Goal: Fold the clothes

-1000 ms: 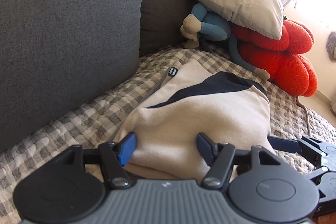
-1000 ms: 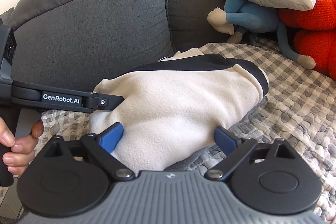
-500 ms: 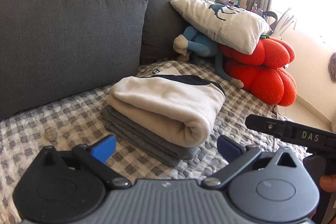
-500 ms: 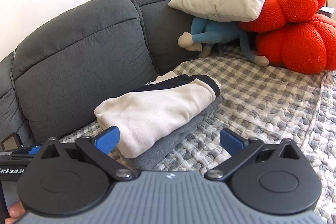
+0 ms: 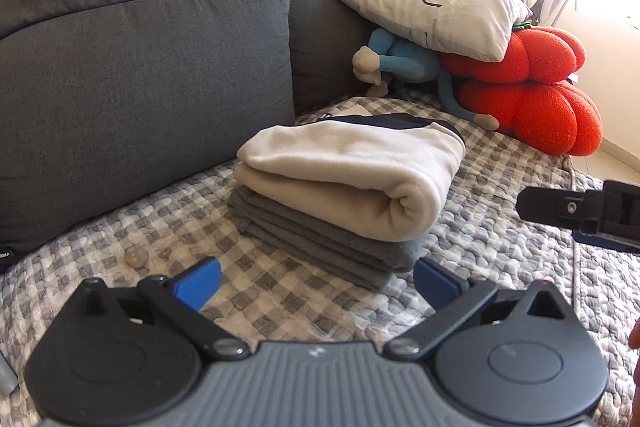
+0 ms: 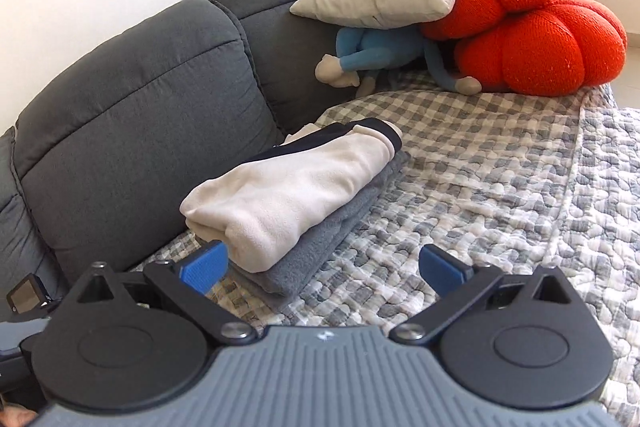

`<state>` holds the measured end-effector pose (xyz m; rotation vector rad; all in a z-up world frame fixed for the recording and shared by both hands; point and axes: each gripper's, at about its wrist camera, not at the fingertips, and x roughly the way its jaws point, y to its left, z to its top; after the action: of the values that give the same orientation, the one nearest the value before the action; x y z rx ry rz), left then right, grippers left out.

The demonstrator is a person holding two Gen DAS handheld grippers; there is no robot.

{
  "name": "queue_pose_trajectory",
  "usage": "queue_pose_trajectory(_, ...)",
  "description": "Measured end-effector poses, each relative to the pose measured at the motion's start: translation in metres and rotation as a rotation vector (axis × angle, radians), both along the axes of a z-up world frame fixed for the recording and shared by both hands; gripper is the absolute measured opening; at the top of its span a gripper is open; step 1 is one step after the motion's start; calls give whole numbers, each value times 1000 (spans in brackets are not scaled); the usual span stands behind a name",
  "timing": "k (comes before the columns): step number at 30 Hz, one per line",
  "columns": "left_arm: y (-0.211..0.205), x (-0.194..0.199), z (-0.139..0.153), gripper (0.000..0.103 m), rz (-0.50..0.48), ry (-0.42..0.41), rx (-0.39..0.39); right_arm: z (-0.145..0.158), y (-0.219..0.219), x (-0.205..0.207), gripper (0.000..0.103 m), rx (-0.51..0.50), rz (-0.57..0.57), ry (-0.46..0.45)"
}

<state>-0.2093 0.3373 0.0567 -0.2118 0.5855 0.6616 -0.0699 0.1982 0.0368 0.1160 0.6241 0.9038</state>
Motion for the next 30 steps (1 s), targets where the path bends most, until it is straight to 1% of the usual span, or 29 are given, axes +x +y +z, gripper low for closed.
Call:
queue_pose_trajectory(2,1,-2,-4,102,15,-7,-7,-2,14,-7,103,-58,10,-98)
queue_pose_trajectory(4,3,-3,-7,102,24,-13,-12,-8,20,-9,103,-98,31,-159)
queue_pose_trajectory(7,4,-1,-12,102,15,3,-2,-17,21,-2,103,-99,32,-130)
queue_pose_trajectory(10,4,-2,-12,102,27,0,6,-26,22,3,103,-57,53,-4)
queue_pose_trajectory(11,4,-3,-12,102,32,-1,7,-27,23,2,103,-52,59,15)
queue_pose_trajectory(12,4,-3,-11,102,32,1,11,-28,25,-1,103,-55,61,11)
queue_pose_trajectory(14,5,-4,-12,102,32,4,24,-25,27,-7,103,-58,59,-36)
queue_pose_trajectory(15,5,-4,-12,102,31,4,24,-24,28,-9,103,-65,61,-68)
queue_pose_trajectory(18,8,-3,-14,102,27,5,12,-23,28,-11,103,-80,43,-121)
queue_pose_trajectory(22,10,-3,-15,102,28,12,9,-25,30,-9,103,-78,53,-104)
queue_pose_trajectory(30,10,0,-19,102,20,24,15,-25,31,-10,103,-86,51,-116)
